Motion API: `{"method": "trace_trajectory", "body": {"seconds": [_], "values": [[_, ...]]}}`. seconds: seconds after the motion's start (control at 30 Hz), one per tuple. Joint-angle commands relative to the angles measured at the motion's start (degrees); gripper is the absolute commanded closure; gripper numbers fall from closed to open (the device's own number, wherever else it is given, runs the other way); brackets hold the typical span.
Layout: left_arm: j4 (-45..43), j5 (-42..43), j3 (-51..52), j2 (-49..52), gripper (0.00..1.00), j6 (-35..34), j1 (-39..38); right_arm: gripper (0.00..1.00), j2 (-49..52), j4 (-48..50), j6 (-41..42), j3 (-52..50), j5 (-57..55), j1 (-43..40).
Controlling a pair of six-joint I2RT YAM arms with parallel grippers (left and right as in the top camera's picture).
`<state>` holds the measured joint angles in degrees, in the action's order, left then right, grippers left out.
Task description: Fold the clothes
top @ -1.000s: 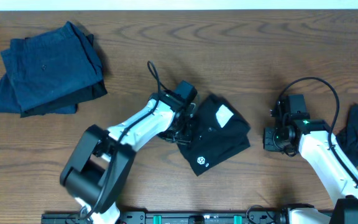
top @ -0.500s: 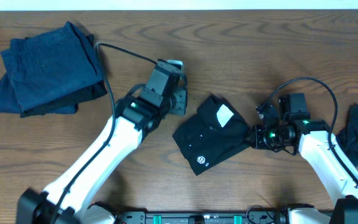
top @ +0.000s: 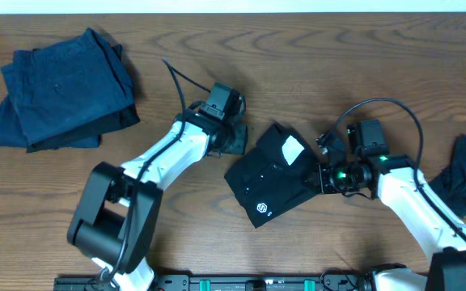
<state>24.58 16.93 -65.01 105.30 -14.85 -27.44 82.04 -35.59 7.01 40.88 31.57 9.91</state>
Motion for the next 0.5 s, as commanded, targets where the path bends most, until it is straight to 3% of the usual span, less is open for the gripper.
{"method": "trace_trajectory", "body": {"seconds": [0.0,0.17,0.3,0.47], "values": [[2.43,4.09,0.07,2.29,0.55,0.85,0.11,0.82,3.37,0.26,0.24,0.59,-0.31,1.20],[8.15,5.31,0.94,5.18,0.55,0.85,-0.02,0.85,9.05,0.26,0.31,0.59,-2.29,1.20],[14.99,7.54,1.55,6.58,0.56,0.85,-0.70,0.86,11.08,0.92,4.81,0.59,-13.33,0.85],[21.64,8.22,2.29,6.58,0.67,0.79,-2.71,0.88,11.08,9.46,7.34,1.25,-23.98,-1.42]]}}
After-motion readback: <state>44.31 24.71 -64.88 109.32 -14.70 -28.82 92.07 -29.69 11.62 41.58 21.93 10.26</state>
